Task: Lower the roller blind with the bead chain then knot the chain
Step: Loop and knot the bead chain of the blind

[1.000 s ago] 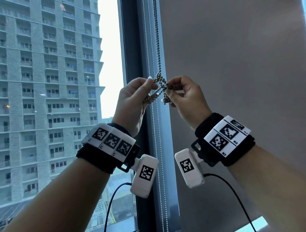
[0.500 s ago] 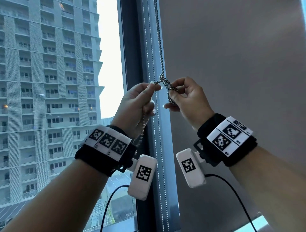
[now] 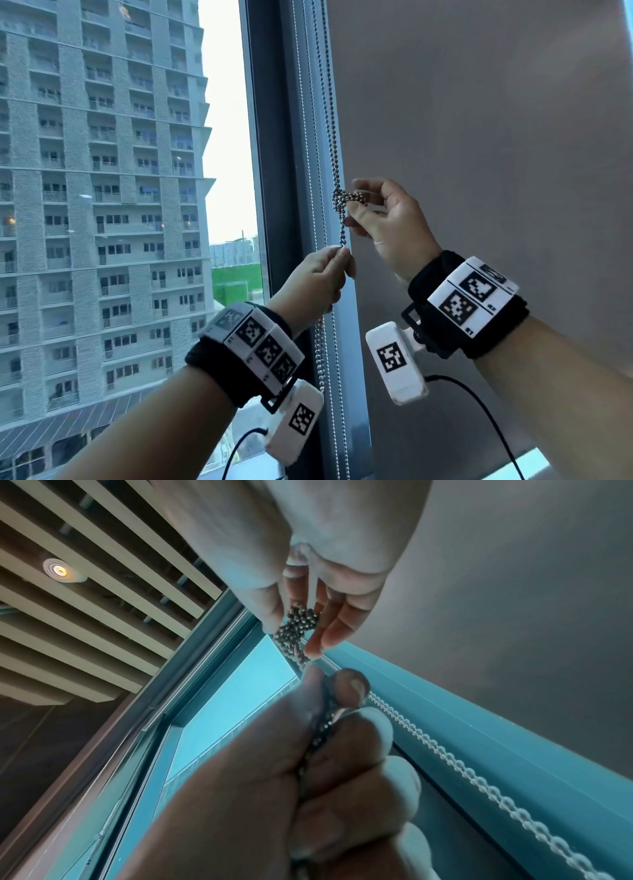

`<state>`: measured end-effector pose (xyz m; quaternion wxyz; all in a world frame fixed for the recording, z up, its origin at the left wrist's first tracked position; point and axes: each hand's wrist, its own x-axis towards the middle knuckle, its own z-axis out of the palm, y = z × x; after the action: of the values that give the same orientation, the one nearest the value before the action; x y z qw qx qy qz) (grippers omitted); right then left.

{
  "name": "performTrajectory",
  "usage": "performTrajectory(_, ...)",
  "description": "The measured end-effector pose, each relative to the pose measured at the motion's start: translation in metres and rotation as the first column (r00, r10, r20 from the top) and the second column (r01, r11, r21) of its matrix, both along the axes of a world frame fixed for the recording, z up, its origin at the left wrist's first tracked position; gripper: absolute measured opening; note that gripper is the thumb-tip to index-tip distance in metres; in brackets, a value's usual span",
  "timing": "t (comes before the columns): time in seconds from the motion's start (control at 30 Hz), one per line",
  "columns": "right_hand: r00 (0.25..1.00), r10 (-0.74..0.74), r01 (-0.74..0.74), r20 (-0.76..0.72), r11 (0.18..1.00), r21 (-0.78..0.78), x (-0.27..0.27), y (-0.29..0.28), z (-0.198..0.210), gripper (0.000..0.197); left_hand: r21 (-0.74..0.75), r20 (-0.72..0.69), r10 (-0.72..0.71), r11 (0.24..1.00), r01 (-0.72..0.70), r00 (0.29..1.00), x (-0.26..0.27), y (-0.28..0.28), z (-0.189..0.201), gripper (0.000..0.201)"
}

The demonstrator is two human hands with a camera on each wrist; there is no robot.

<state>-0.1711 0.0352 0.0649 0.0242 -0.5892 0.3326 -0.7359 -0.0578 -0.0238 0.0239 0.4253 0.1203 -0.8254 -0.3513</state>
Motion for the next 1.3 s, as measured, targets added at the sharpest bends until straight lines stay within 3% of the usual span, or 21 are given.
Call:
performTrajectory(0.17,0.998,0.061,-0.059,-0.008,0.993,0.106,0.009,0.001,0.002,0.009,-0.038,-0.007,-0.073,0.997,0.072,0.997,-0.008,0.006,-0.002,0.034)
performTrajectory(0.27,0.992,0.128,-0.129,0.013,0.979,0.159,0.015,0.002,0.002,0.019,-0.044,-0.009,-0.091,0.995,0.09,0.996,-0.016,0.01,-0.004,0.034)
performTrajectory(0.5,0.998,0.069,-0.066,-0.011,0.985,0.157,0.009,0.008,0.0,0.032,-0.041,0.028,-0.117,0.992,0.118,0.993,-0.018,0.013,0.003,0.034)
performTrajectory(0.63,0.998,0.065,-0.063,-0.015,0.989,0.131,0.009,0.006,-0.002,0.026,-0.093,0.006,-0.059,0.994,0.059,0.998,-0.016,0.012,0.007,0.038)
performTrajectory(0.9,0.998,0.049,-0.047,-0.025,0.995,0.088,-0.001,-0.003,-0.004,0.009,-0.096,0.028,0.018,0.995,-0.015,0.999,-0.013,0.012,0.009,0.016)
performTrajectory(1.13,0.996,-0.038,0.043,-0.075,0.996,0.072,-0.008,-0.006,-0.002,0.018,-0.118,0.005,0.08,0.99,-0.079,0.997,-0.016,0.013,0.024,0.01)
performTrajectory(1.3,0.996,-0.011,0.023,-0.094,0.992,0.128,-0.015,-0.003,-0.006,0.024,-0.159,0.007,0.143,0.977,-0.14,0.99,-0.022,0.011,0.028,0.02)
